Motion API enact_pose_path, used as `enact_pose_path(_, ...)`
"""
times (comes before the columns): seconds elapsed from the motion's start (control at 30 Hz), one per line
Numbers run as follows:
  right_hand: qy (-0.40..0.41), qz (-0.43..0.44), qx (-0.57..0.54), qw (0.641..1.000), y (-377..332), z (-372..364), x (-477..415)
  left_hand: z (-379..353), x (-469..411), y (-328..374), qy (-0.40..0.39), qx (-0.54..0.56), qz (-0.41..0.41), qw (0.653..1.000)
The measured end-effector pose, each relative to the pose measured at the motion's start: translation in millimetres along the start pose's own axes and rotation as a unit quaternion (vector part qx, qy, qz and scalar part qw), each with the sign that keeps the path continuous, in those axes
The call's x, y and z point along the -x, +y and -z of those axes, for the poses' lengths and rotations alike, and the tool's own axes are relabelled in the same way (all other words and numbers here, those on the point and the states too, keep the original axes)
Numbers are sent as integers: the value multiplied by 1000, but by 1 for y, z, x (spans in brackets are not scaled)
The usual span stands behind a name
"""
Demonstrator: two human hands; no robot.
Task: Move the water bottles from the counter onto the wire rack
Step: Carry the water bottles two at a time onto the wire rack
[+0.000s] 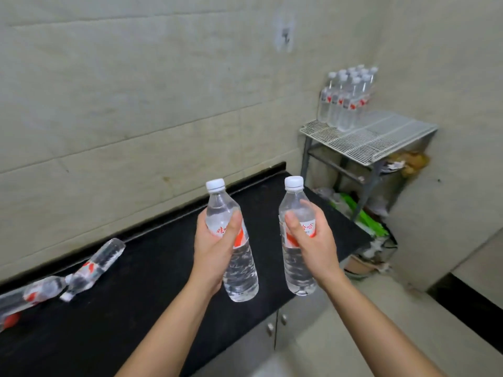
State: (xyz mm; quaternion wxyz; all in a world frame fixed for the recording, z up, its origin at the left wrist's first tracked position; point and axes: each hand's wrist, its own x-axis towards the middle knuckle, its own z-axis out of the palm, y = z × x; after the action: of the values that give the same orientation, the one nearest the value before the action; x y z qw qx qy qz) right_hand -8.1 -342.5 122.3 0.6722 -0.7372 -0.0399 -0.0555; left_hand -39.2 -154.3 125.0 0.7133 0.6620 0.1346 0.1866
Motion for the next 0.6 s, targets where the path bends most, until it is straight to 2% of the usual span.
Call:
enact_pose_path(0.23, 86, 7, -21, 996, -4, 126, -65, -159, -11, 14, -110, 20, -17, 994)
enact_pose_path(0.43, 109, 31, -45, 993, 8, 184, -139, -250, -58, 10, -144, 32, -46, 988)
enact_pose_path(0.6, 126, 26, -24, 991, 15, 233, -216, -341, -118, 6, -175, 55, -48, 982)
